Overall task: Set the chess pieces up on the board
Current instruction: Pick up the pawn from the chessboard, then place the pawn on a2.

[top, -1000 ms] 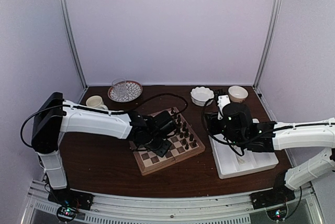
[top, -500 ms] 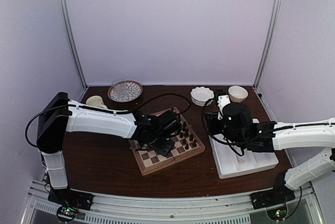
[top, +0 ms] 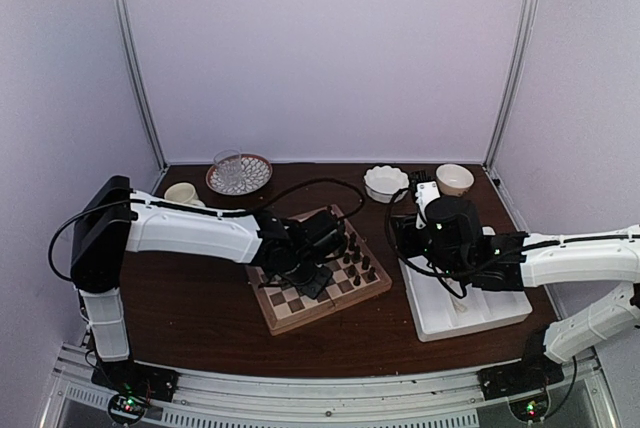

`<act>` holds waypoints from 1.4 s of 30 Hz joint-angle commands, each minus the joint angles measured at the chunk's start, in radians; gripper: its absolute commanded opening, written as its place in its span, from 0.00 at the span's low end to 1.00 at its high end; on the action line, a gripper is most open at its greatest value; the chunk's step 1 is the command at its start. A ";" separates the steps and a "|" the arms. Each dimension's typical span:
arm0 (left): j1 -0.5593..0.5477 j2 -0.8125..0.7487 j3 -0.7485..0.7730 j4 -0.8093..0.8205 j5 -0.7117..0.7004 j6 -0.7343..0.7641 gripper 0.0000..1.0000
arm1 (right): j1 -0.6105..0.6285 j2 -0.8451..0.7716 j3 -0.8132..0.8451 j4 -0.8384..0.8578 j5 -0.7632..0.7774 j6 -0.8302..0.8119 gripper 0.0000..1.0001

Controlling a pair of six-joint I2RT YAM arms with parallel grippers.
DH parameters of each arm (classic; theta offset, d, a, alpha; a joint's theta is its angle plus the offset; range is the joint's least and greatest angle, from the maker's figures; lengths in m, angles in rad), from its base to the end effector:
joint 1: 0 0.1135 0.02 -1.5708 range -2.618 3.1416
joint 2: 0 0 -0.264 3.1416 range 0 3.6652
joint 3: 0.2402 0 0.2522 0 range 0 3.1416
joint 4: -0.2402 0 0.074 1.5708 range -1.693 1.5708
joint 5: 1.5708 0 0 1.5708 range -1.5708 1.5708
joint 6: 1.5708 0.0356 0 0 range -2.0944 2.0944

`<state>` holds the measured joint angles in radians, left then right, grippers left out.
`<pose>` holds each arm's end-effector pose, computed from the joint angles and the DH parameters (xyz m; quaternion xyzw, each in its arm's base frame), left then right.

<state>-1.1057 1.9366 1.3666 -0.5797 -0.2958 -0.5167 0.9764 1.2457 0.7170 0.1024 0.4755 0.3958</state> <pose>0.1874 -0.3504 0.1797 0.2513 0.9345 -0.0507 0.2468 0.1667 0.2176 0.2482 -0.1117 0.8194 0.1802 0.5326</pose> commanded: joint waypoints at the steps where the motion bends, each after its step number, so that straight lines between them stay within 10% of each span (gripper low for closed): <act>1: 0.023 -0.021 0.020 -0.035 -0.036 0.004 0.05 | -0.003 0.003 0.011 0.009 0.002 0.000 0.33; 24: 0.376 -0.048 0.073 0.019 0.064 0.139 0.05 | -0.002 0.012 0.018 0.006 -0.022 0.007 0.32; 42: 0.434 0.035 0.140 0.000 0.071 0.181 0.05 | -0.002 0.013 0.020 0.007 -0.026 0.006 0.33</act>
<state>-0.6834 1.9541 1.4792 -0.5945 -0.2199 -0.3557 0.9764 1.2514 0.7174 0.1020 0.4496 0.3962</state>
